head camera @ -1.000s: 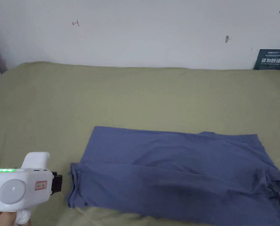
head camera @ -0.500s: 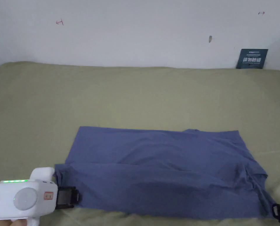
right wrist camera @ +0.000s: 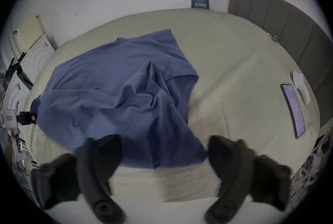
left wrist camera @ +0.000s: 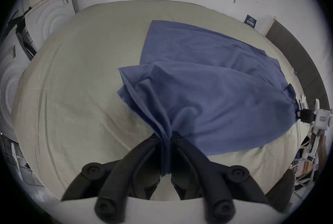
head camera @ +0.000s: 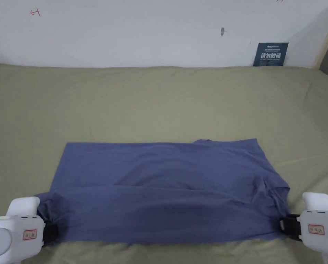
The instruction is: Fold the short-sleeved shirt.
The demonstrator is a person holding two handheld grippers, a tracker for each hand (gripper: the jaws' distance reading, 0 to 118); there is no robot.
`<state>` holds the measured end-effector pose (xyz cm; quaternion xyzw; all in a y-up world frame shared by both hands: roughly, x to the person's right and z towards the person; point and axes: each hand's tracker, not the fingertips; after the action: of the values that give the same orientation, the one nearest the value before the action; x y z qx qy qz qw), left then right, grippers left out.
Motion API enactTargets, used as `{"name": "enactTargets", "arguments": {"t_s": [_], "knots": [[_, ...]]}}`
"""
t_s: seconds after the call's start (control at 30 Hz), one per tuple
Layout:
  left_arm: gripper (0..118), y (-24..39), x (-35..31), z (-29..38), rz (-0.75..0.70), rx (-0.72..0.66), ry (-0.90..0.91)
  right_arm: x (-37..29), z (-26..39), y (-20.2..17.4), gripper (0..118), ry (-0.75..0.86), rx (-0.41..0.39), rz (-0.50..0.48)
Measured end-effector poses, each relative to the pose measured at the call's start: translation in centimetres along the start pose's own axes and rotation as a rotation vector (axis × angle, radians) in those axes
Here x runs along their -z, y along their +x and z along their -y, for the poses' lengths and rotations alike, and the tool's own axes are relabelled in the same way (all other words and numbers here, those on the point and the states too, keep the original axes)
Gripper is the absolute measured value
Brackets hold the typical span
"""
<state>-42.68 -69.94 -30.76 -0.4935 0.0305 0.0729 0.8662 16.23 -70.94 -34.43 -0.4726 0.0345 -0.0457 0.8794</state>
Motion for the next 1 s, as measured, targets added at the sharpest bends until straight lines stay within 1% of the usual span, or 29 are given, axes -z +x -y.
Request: {"name": "enactTargets", "arguments": {"t_s": [0.03, 0.1, 0.17, 0.2, 0.27, 0.4, 0.53, 0.57, 0.6, 0.7, 0.73, 0.77, 0.8, 0.83, 0.87, 0.9, 0.93, 0.97, 1.0], "knots": [[10, -0.1, -0.1, -0.1, 0.006, -0.009, -0.002, -0.8, -0.1, -0.4, 8, 0.011, 0.010, -0.003], [10, -0.1, -0.6, -0.1, 0.008, -0.016, 0.000, -1.7, 0.1, -0.5, 8, 0.017, 0.004, -0.007], [10, 0.2, -1.6, 0.3, 0.002, -0.008, 0.006, -2.8, 0.3, -0.1, 8, 0.027, 0.029, -0.023], [10, 0.3, -2.2, 0.5, 0.003, 0.001, 0.011, -3.5, 0.5, 0.3, 8, 0.033, 0.057, -0.041], [10, 0.1, -2.8, 0.9, 0.005, 0.010, 0.012, -5.0, 1.2, 0.6, 8, 0.051, 0.075, -0.051], [10, -0.7, -5.5, 3.4, 0.016, 0.021, 0.015, -8.1, 4.1, 0.6, 8, 0.049, 0.058, -0.063], [10, -2.0, -8.8, 7.7, 0.027, 0.001, 0.003, -10.8, 8.5, 0.5, 8, 0.034, 0.052, -0.078], [10, -2.2, -9.4, 8.8, 0.026, 0.000, -0.004, -11.3, 9.7, 0.1, 8, 0.028, 0.035, -0.074], [10, -2.4, -9.7, 9.5, 0.026, -0.004, -0.010, -11.6, 10.5, 0.0, 8, 0.019, 0.023, -0.072], [10, -3.2, -9.7, 11.1, 0.032, -0.024, -0.028, -11.7, 12.0, -0.3, 9, 0.013, 0.021, -0.078], [20, -3.4, -9.5, 11.3, 0.052, -0.034, -0.027, -11.6, 12.0, -0.3, 23, 0.015, 0.024, -0.080], [47, -3.4, -9.4, 11.4, 0.056, -0.030, -0.019, -11.5, 11.8, -0.3, 55, 0.013, 0.033, -0.078], [95, -3.2, -9.5, 11.5, 0.046, -0.027, -0.012, -11.5, 11.6, -0.4, 106, 0.004, 0.044, -0.059], [112, -3.1, -9.5, 11.4, -0.005, -0.009, -0.014, -11.8, 11.3, -0.5, 116, 0.012, 0.044, -0.057], [112, -3.2, -9.7, 11.3, -0.030, -0.006, -0.008, -12.3, 11.1, -0.6, 109, 0.032, 0.048, -0.065], [112, -3.4, -10.5, 11.0, -0.028, -0.014, 0.046, -12.9, 10.1, -0.6, 108, 0.140, 0.046, -0.054], [111, -3.6, -11.1, 10.6, -0.027, -0.021, 0.053, -12.9, 9.1, -0.7, 109, 0.123, 0.051, -0.028], [110, -3.6, -11.4, 9.9, -0.033, -0.043, 0.057, -13.4, 9.3, -0.1, 109, 0.129, 0.045, -0.026], [108, -3.5, -11.7, 9.3, -0.032, -0.055, 0.069, -13.5, 8.7, -0.1, 100, 0.149, 0.034, -0.021]]}}
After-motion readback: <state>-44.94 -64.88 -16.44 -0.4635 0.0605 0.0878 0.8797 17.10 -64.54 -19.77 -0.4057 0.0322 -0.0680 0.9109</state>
